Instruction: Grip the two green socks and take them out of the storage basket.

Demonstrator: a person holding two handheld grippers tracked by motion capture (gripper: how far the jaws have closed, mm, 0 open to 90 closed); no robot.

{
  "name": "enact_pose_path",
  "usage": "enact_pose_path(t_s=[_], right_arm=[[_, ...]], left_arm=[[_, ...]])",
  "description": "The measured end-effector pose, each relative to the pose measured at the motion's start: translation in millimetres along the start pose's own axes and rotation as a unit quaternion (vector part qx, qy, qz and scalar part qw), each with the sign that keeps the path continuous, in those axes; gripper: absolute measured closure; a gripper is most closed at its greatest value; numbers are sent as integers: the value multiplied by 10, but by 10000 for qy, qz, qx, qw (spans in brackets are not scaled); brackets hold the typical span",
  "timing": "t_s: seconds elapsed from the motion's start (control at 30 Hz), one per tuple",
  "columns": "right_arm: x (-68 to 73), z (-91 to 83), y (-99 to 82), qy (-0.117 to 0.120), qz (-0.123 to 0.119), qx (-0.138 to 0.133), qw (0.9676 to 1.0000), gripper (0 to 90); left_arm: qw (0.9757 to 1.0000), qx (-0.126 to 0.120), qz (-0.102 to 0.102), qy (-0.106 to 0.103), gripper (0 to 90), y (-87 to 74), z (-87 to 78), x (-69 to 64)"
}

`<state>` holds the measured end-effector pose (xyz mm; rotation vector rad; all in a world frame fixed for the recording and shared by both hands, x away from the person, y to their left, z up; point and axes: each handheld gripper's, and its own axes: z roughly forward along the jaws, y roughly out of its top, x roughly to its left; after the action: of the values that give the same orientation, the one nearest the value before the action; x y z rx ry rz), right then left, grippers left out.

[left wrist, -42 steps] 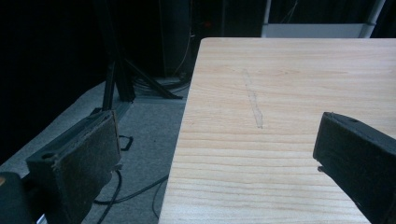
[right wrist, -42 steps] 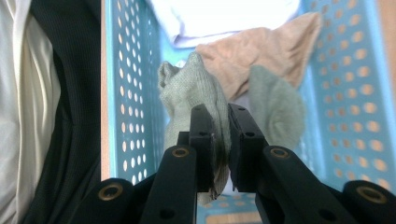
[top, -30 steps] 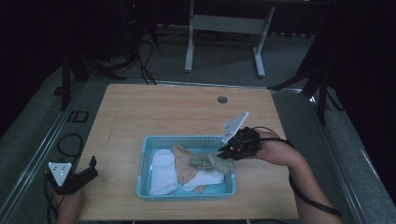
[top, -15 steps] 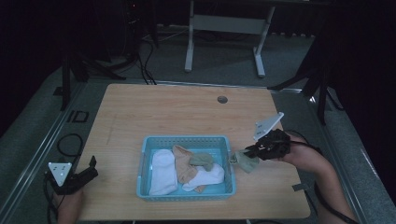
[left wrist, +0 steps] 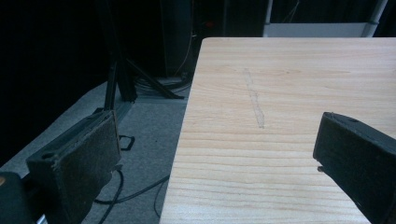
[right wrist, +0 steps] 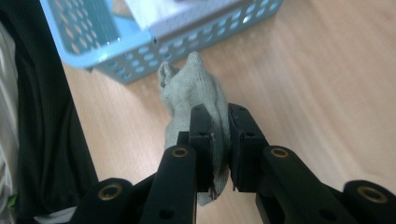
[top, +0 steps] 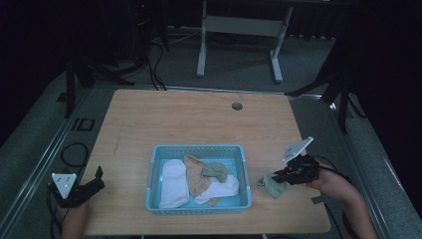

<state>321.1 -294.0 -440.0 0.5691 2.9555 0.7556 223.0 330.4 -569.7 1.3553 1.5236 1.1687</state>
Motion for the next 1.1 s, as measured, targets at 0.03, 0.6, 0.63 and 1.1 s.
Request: enact_pose_path(t_s=[0.03, 0.6, 0.63, 1.1], right_arm=[[1, 25, -32, 14, 29, 14, 10000, 809], [-136, 471, -456, 175, 607, 257, 9977, 803], [-136, 471, -456, 175, 607, 257, 9977, 803], [-230, 485, -479, -28, 756, 457, 9961, 711]], left_arm=[[10000, 3, 6, 4, 3, 0, 0, 0], [10000, -9, 9, 21, 4, -1, -1, -2], [10000, -9, 9, 21, 3, -1, -1, -2], [10000, -10, 4, 38, 3, -1, -2, -4]])
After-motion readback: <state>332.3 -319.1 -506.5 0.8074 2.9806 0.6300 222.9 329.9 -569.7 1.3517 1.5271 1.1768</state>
